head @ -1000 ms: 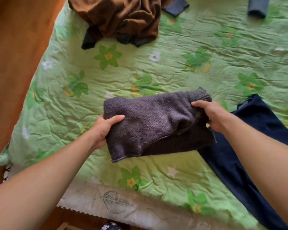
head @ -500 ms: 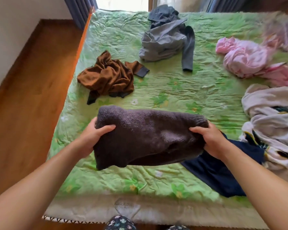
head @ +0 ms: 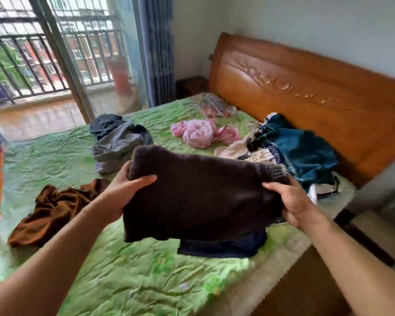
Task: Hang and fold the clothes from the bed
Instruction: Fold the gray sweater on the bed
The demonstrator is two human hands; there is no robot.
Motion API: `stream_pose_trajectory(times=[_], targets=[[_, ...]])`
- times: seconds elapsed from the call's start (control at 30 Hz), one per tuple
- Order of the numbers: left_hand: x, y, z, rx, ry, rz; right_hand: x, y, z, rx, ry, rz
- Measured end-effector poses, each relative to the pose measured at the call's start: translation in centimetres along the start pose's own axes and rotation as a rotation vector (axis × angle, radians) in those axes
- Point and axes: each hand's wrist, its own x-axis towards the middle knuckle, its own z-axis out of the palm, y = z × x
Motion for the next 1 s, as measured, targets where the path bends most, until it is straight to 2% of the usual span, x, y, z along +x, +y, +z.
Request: stream_pose_trajectory(times=[0.17,0.53,0.67,0.83,1.0], targets=[[1.8,4.1,9.9,-0.001,-0.212,0.071,-5.3,-4.4,-8.6,0.138,0.196,-0.155],[6.2,8.9,33.0,-0.003,-0.621,0.156,-9.9,-10.0,-25.8,0.352,0.513,-0.261],[7.5,10.1,40.9,-0.009,-0.726,0.186,-10.5,-11.7,-30.2,0.336,0.635,-0.4],[8.3,11.0,50.1,0.006,-0.835,0.208,-12.3,-13.4,-35.7,0.294,0.855,-0.487],[7.8,12.9,60.0,0.006,-1.042,0.201,-14.9,-16.3,-40.0,0.239,1.049,-0.555]])
